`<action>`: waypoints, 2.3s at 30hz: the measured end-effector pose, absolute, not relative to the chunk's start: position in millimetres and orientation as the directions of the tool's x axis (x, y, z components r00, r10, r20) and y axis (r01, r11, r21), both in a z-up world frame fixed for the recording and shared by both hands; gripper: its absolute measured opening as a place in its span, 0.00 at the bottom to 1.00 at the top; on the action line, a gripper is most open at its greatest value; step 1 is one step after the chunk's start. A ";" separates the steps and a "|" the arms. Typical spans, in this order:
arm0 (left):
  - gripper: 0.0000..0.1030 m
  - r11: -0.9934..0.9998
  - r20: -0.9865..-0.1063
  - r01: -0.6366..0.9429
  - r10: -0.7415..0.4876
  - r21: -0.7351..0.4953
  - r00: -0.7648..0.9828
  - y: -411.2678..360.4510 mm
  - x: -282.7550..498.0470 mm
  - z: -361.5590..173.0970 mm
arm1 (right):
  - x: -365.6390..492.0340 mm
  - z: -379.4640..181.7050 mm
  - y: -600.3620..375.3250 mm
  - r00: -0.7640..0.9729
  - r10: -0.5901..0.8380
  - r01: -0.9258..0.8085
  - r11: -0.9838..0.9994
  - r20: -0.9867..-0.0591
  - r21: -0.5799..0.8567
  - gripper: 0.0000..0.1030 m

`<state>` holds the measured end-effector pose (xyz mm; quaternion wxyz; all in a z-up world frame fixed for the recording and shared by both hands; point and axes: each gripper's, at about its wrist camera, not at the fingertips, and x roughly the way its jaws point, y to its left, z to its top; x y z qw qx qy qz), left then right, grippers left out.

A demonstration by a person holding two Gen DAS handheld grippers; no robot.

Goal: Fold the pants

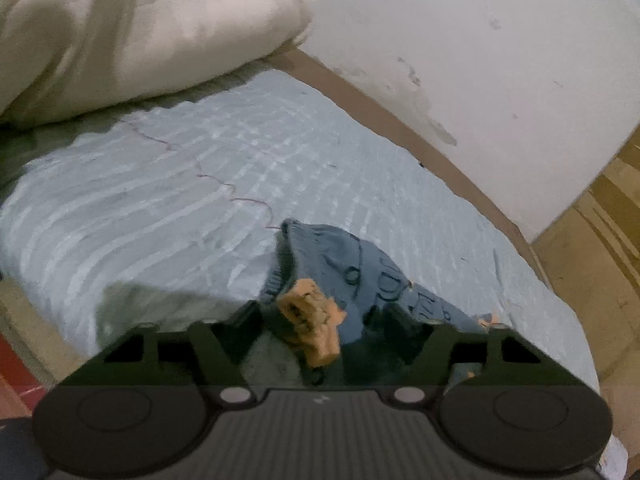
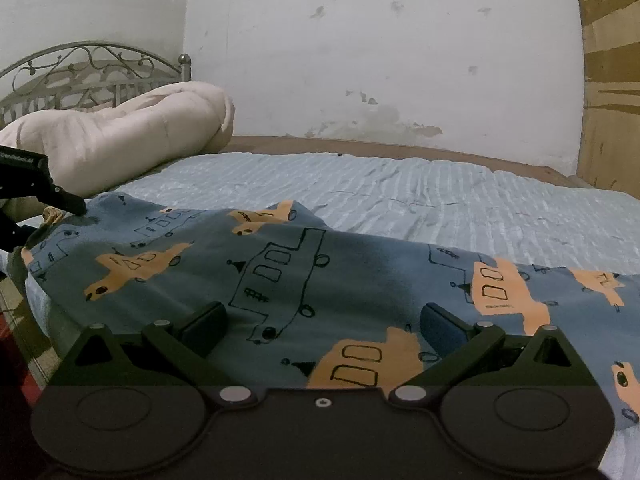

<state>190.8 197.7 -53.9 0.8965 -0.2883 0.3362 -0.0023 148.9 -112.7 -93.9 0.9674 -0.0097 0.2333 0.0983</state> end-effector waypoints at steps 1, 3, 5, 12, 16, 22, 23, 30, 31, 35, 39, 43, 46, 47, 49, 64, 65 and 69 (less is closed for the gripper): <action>0.58 0.832 -0.607 -0.200 -0.192 -0.517 0.771 198.4 190.9 -54.7 | 148.6 -93.9 -112.7 0.873 0.184 -0.193 0.981 -0.452 0.027 0.99; 0.55 0.824 -0.618 -0.214 -0.195 -0.524 0.762 201.0 192.8 -57.4 | 148.5 -94.3 -112.3 0.875 0.184 -0.192 0.981 -0.448 0.027 0.99; 0.53 0.815 -0.625 -0.228 -0.198 -0.533 0.755 203.2 196.4 -58.6 | 148.2 -94.5 -112.5 0.875 0.184 -0.192 0.981 -0.447 0.029 0.99; 0.15 0.827 -0.641 -0.276 -0.127 -0.490 0.757 200.5 195.3 -47.0 | 148.2 -94.4 -112.4 0.874 0.185 -0.194 0.981 -0.450 0.027 0.99; 0.14 0.894 -0.616 -0.231 -0.062 -0.385 0.786 187.6 187.5 -25.0 | 147.0 -89.9 -115.2 0.872 0.195 -0.204 0.979 -0.448 0.028 0.99; 0.14 0.914 -0.585 -0.218 -0.025 -0.342 0.810 180.9 174.6 -2.4 | 145.9 -85.6 -122.0 0.875 0.210 -0.207 0.977 -0.436 0.056 0.99; 0.14 0.924 -0.594 -0.221 -0.009 -0.313 0.805 177.3 175.8 -3.5 | 145.7 -85.9 -122.8 0.874 0.214 -0.210 0.976 -0.436 0.057 0.99; 0.29 0.957 -0.655 -0.229 0.057 -0.179 0.753 156.2 187.2 -18.0 | 145.9 -84.4 -128.9 0.865 0.235 -0.237 0.970 -0.443 0.053 0.99; 0.33 0.957 -0.663 -0.231 0.060 -0.174 0.747 154.8 187.2 -17.6 | 145.6 -83.5 -130.6 0.864 0.241 -0.242 0.969 -0.441 0.055 0.99; 0.67 0.965 -0.651 -0.225 0.085 -0.134 0.754 143.8 183.8 -13.0 | 144.6 -80.7 -141.0 0.869 0.242 -0.244 0.968 -0.431 0.051 0.99; 0.89 0.968 -0.616 -0.239 0.145 -0.073 0.774 129.9 177.2 -5.1 | 142.0 -80.7 -154.4 0.873 0.234 -0.226 0.972 -0.428 0.070 0.99; 0.98 0.956 -0.549 -0.294 0.251 0.009 0.797 108.4 163.6 4.8 | 136.8 -81.1 -167.0 0.878 0.220 -0.200 0.976 -0.426 0.092 0.99; 0.99 0.946 -0.504 -0.316 0.307 0.070 0.807 89.7 158.9 10.4 | 132.5 -80.9 -174.0 0.882 0.208 -0.182 0.978 -0.422 0.102 0.99; 0.99 0.949 -0.499 -0.306 0.300 0.072 0.813 83.7 159.1 12.3 | 131.4 -80.4 -176.1 0.884 0.207 -0.179 0.978 -0.420 0.105 0.99; 0.99 0.961 -0.503 -0.268 0.263 0.064 0.823 70.9 159.9 13.0 | 130.2 -77.9 -179.4 0.886 0.202 -0.175 0.979 -0.417 0.104 0.99; 0.99 0.995 -0.578 0.074 -0.024 0.064 0.816 -16.2 187.2 -35.7 | 193.5 -34.4 -248.1 0.821 0.301 -0.251 0.954 -0.485 0.168 0.99; 0.99 0.994 -0.582 0.088 -0.031 0.071 0.813 -22.8 187.3 -38.2 | 203.5 -32.0 -248.0 0.810 0.322 -0.264 0.946 -0.490 0.185 0.99; 0.99 0.988 -0.606 0.112 -0.027 0.104 0.795 -32.3 194.4 -47.8 | 245.3 -27.7 -228.9 0.747 0.418 -0.359 0.908 -0.518 0.216 0.89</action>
